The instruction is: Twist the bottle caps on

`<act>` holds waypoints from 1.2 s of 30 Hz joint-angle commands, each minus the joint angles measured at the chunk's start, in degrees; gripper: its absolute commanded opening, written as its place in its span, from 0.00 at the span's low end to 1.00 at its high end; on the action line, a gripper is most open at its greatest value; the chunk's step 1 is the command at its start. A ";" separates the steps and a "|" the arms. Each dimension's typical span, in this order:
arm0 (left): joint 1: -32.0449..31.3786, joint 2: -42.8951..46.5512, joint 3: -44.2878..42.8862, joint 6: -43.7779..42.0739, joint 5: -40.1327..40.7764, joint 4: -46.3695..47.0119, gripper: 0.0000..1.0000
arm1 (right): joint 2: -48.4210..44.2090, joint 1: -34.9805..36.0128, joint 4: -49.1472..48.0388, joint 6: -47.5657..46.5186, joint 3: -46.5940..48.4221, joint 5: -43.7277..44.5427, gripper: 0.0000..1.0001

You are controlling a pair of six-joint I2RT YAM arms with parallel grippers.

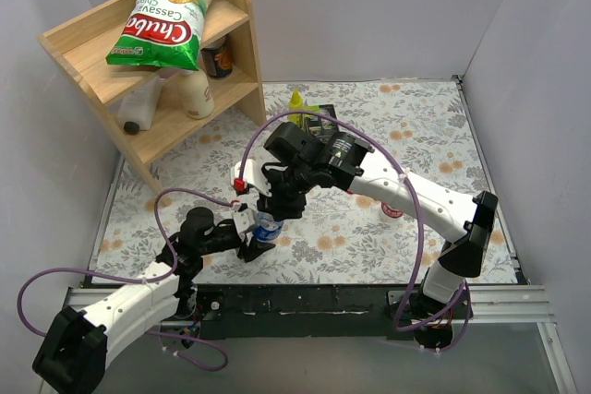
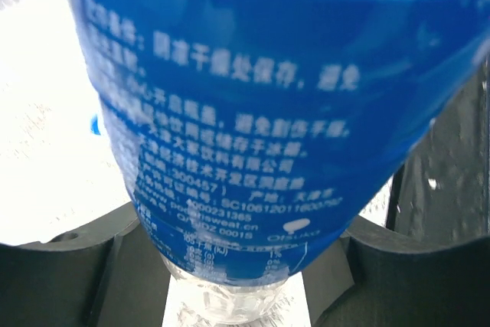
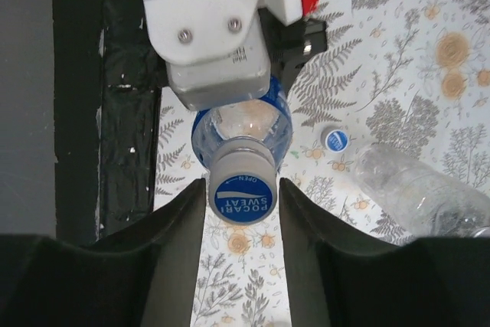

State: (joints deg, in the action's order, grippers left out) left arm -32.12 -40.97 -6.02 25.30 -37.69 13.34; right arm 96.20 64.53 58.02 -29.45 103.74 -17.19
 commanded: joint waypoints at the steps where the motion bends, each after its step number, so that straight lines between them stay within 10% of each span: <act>1: -0.40 0.63 -2.16 -0.69 -1.15 9.24 0.00 | 0.13 0.68 4.73 1.59 -0.21 1.63 0.60; 4: -0.40 -1.12 -2.24 -0.16 -0.98 9.60 0.00 | -1.37 0.77 4.91 0.63 1.27 1.46 0.91; 18: -0.40 -5.26 -6.46 -0.07 -11.26 3.09 0.00 | -13.76 -2.13 -7.65 -10.09 -6.80 -1.09 0.96; 36: -0.31 -6.84 -7.07 2.55 -9.69 3.53 0.00 | -7.96 0.95 -4.06 -14.76 -5.57 -7.34 0.89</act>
State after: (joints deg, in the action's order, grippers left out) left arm -32.12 -47.48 -11.14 25.85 -48.03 16.08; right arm 88.99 65.04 54.06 -43.11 97.65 -23.70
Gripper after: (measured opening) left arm 0.540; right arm 0.896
